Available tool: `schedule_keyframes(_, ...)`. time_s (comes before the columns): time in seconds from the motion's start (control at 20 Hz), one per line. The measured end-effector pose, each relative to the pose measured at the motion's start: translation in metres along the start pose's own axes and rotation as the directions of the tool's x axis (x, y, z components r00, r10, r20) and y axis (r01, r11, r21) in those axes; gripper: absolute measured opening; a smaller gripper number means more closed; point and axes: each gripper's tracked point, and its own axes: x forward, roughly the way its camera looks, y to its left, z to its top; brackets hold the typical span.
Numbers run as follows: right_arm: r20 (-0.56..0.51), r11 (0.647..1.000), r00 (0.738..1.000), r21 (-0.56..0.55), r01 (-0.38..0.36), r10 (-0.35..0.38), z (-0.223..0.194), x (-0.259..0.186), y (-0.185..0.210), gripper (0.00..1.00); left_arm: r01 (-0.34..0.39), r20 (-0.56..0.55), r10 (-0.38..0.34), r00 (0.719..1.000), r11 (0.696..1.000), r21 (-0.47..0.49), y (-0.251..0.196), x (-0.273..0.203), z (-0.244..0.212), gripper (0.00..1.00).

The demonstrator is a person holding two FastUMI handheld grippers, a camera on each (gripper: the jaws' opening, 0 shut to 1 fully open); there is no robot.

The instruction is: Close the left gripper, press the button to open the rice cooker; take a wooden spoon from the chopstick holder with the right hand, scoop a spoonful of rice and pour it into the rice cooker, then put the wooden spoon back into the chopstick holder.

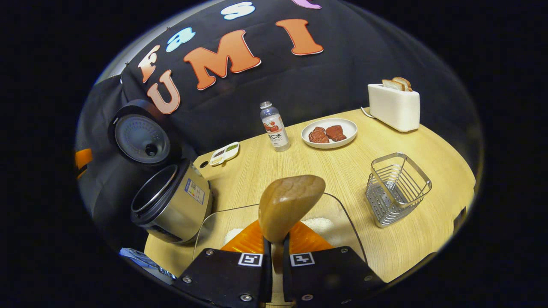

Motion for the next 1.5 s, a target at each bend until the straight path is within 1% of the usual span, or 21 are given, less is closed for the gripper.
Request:
schedule_keyframes(0.05,-0.005,1.0,1.0,0.025,0.003,-0.003,0.001,0.002,-0.001,0.09,-0.001,-0.008,0.001,1.0,1.0,-0.004,0.002,0.002,-0.003,0.92)
schedule_keyframes(0.1,-0.013,0.998,1.0,0.055,0.005,-0.004,0.001,0.002,-0.002,0.09,-0.003,-0.013,0.003,1.0,1.0,-0.007,0.004,0.003,-0.005,0.92)
schedule_keyframes(0.15,-0.02,0.996,1.0,0.088,0.009,-0.008,0.0,0.003,-0.003,0.09,-0.003,-0.019,0.003,1.0,1.0,-0.011,0.006,0.004,-0.007,0.99)
schedule_keyframes(0.2,-0.028,0.993,1.0,0.119,0.007,-0.003,-0.003,0.003,-0.002,0.1,-0.003,-0.023,0.003,1.0,1.0,-0.014,0.008,0.004,-0.009,0.99)
schedule_keyframes(0.25,-0.032,0.99,0.999,0.14,0.004,0.001,-0.005,0.003,0.001,0.09,-0.001,-0.026,0.001,1.0,1.0,-0.016,0.009,0.005,-0.01,0.92)
schedule_keyframes(0.35,-0.023,0.992,1.0,0.129,-0.001,0.004,-0.003,0.004,0.008,0.09,0.007,-0.025,-0.007,1.0,1.0,-0.013,0.01,0.007,-0.011,0.92)
schedule_keyframes(0.4,-0.02,0.994,1.0,0.109,-0.003,0.006,-0.005,0.003,0.013,0.09,0.013,-0.023,-0.013,1.0,1.0,-0.007,0.011,0.008,-0.011,0.99)
schedule_keyframes(0.55,-0.026,0.993,0.999,0.113,-0.026,0.029,-0.007,0.002,0.03,0.09,0.026,-0.015,-0.026,1.0,1.0,0.007,0.015,0.011,-0.011,0.99)
schedule_keyframes(0.75,-0.038,0.99,0.999,0.14,-0.033,0.038,-0.013,0.002,0.039,0.1,0.039,-0.016,-0.039,0.999,0.999,0.008,0.022,0.017,-0.013,0.99)
schedule_keyframes(0.9,-0.055,0.984,0.997,0.173,-0.049,0.06,-0.018,0.005,0.043,0.09,0.041,-0.018,-0.041,0.999,0.999,0.004,0.028,0.02,-0.017,0.99)
schedule_keyframes(1.05,-0.075,0.967,0.994,0.248,-0.059,0.08,-0.022,0.008,0.044,0.09,0.04,-0.026,-0.04,0.999,0.999,-0.003,0.032,0.022,-0.021,0.99)
schedule_keyframes(1.2,-0.081,0.947,0.989,0.305,-0.097,0.127,-0.023,0.007,0.049,0.09,0.037,-0.034,-0.037,0.999,0.999,-0.006,0.036,0.025,-0.025,0.99)
schedule_keyframes(1.35,-0.092,0.903,0.975,0.403,-0.147,0.2,-0.023,0.008,0.055,0.09,0.034,-0.031,-0.034,0.999,0.999,-0.012,0.037,0.025,-0.023,0.99)
schedule_keyframes(1.5,-0.094,0.871,0.968,0.464,-0.163,0.231,-0.023,0.007,0.05,0.09,0.032,-0.032,-0.032,0.999,0.999,-0.012,0.036,0.026,-0.023,0.99)
